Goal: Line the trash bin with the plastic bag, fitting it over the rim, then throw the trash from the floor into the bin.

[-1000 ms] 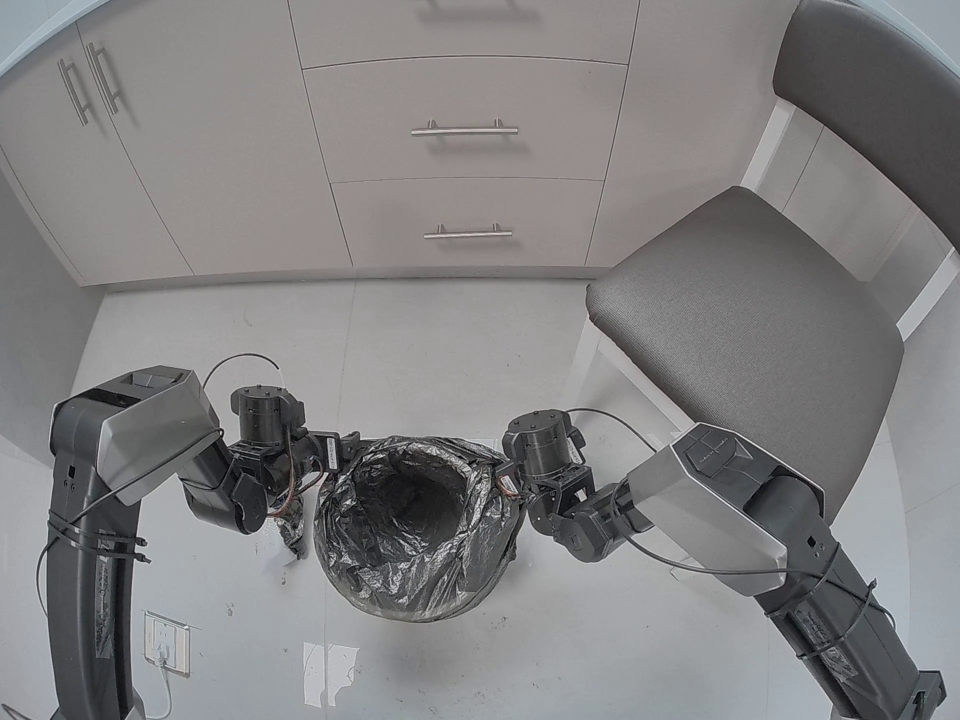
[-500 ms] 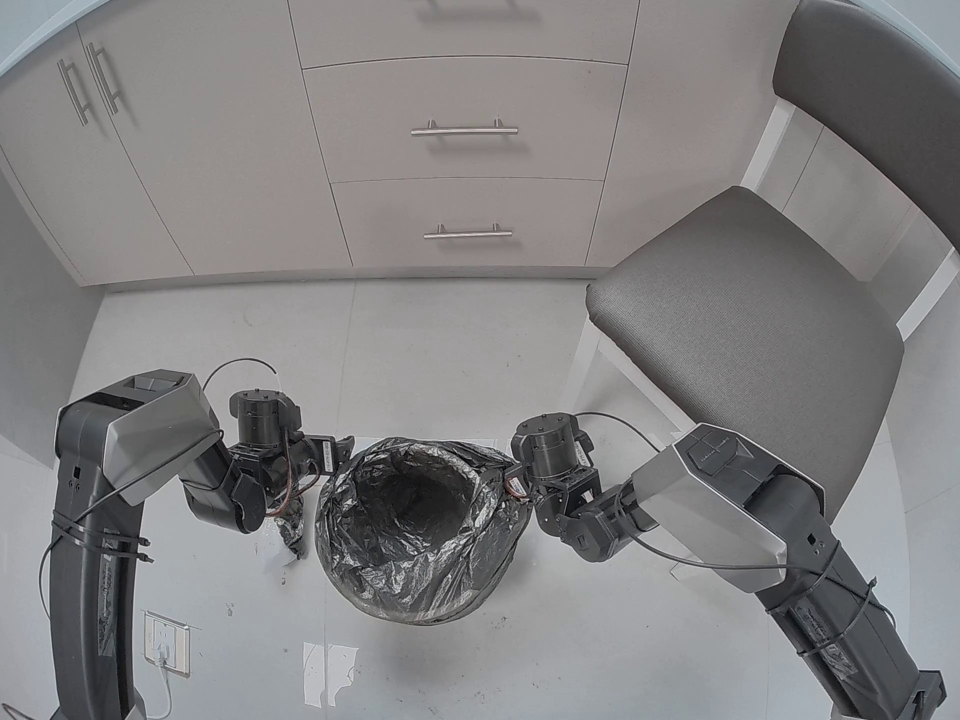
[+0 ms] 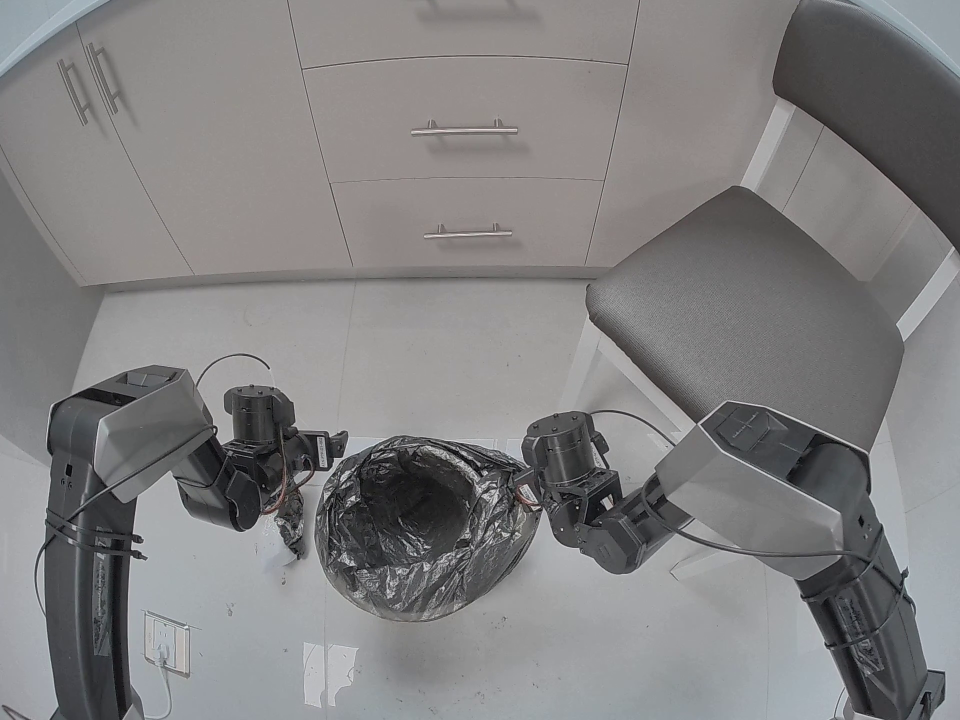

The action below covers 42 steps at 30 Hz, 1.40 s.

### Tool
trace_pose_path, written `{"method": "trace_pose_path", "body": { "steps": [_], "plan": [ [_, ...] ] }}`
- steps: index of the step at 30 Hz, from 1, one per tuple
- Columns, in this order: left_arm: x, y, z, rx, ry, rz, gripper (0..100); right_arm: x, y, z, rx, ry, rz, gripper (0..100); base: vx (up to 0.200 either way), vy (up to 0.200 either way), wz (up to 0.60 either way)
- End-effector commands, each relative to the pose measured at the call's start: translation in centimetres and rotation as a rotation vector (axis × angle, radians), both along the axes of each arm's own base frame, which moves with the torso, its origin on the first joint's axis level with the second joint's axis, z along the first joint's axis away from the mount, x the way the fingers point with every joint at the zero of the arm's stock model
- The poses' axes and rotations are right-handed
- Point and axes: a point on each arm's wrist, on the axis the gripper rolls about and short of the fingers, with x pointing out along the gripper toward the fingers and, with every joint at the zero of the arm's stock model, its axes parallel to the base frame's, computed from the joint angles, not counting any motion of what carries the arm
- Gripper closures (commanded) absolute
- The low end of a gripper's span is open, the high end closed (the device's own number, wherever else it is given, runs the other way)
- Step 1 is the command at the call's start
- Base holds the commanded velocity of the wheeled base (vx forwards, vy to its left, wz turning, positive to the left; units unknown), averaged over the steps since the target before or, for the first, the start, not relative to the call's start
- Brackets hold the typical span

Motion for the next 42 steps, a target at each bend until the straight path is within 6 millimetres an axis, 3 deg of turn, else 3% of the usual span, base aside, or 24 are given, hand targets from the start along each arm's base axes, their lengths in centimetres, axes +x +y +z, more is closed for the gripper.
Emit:
{"method": "trace_pose_path", "body": {
  "steps": [1, 10, 14, 21, 27, 32, 34, 35, 38, 42],
  "plan": [
    [-0.7, 0.9, 2.8, -0.011, -0.043, 0.040, 0, -2.3, 0.3, 4.8, 0.053, -0.092, 0.017, 0, 0.000, 0.000, 0.00],
    [-1.8, 1.8, 4.7, -0.044, -0.063, 0.079, 0, -2.2, -0.1, 5.3, 0.070, -0.102, 0.010, 0, 0.000, 0.000, 0.00],
    [-2.9, 1.4, 6.7, -0.051, -0.101, 0.066, 0, -2.6, 0.2, 6.2, 0.076, -0.110, 0.024, 0, 0.000, 0.000, 0.00],
    [-3.7, 0.9, 7.5, -0.054, -0.107, 0.051, 0, -2.9, -0.6, 3.0, 0.014, -0.037, 0.019, 0, 0.000, 0.000, 0.00],
    [-3.9, 1.2, 7.2, -0.052, -0.098, 0.058, 0, -5.6, -0.6, 2.0, -0.007, 0.008, 0.076, 0, 0.000, 0.000, 0.00],
    [-4.1, 0.9, 7.2, -0.055, -0.094, 0.051, 0, -5.8, -0.2, 3.7, 0.022, -0.029, 0.092, 0, 0.000, 0.000, 0.00],
    [-4.3, 0.7, 7.4, -0.063, -0.097, 0.048, 0, -6.5, 0.2, 4.7, 0.036, -0.042, 0.108, 0, 0.000, 0.000, 0.00],
    [-4.9, 0.2, 8.1, -0.085, -0.110, 0.040, 0, -7.8, 0.8, 4.8, 0.038, -0.034, 0.136, 0, 0.000, 0.000, 0.00],
    [-6.0, -1.1, 8.4, -0.120, -0.095, 0.011, 0, -9.9, 2.0, 4.1, 0.031, -0.012, 0.189, 0, 0.000, 0.000, 0.00],
    [-6.7, -2.8, 7.7, -0.124, -0.077, -0.030, 0, -10.1, 3.4, 2.0, 0.028, -0.009, 0.212, 0, 0.000, 0.000, 0.00]
  ]
}}
